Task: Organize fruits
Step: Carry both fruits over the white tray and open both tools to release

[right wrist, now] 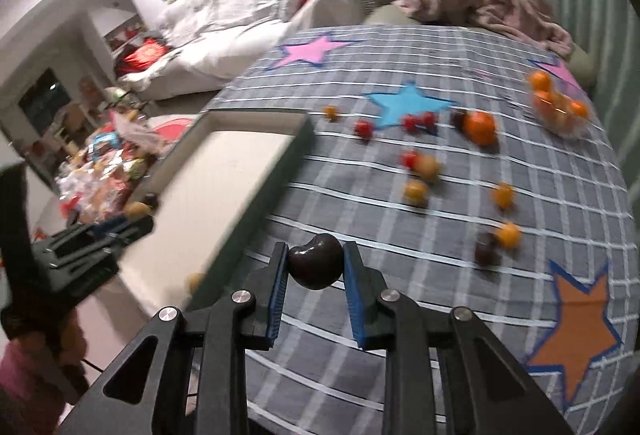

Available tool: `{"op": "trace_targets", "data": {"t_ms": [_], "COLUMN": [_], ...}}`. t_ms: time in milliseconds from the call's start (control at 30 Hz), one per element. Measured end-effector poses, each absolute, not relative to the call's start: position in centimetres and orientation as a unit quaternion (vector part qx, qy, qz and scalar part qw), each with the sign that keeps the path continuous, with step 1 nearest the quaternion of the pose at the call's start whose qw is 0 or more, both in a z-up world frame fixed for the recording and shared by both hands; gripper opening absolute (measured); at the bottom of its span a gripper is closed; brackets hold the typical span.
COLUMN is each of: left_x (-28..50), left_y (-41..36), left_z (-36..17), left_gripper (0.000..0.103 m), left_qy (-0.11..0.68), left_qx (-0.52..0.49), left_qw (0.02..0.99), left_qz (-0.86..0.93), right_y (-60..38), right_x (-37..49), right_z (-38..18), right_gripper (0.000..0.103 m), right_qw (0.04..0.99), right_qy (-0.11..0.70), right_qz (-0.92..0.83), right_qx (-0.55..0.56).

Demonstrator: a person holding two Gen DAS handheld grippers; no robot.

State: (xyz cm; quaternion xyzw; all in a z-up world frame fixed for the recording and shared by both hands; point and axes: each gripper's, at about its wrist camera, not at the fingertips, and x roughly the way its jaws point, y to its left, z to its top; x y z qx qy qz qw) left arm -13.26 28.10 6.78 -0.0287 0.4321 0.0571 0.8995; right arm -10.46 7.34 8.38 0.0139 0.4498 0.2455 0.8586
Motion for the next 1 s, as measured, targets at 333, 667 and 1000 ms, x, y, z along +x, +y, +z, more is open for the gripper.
{"op": "trace_targets", "data": {"t_ms": [333,667,1000], "left_x": [-14.1,-13.4,-13.0], "left_y": [31.8,33.2,32.9], "left_z": [4.6,2.9,1.5], "left_gripper": [0.029,0.029,0.030], "left_qy": [0.450,0.471,0.488], "left_qx": [-0.029,-0.031,-0.019], "left_qw": [0.888,0.875,0.866], "left_qz": [0.092,0.106,0.111], "right_y": [16.2,20.9,21.8], "right_x": [-10.9,-10.5,-10.9], "right_z": [8.0,5.3,3.5], "right_gripper": [0.030,0.029,0.053], "right_qw": [0.831,0.805,0.794], "right_qy": [0.461,0.493,0.511], "right_qz": [0.309,0.323,0.312], "right_qx": [-0.036,-0.077,-0.109]}}
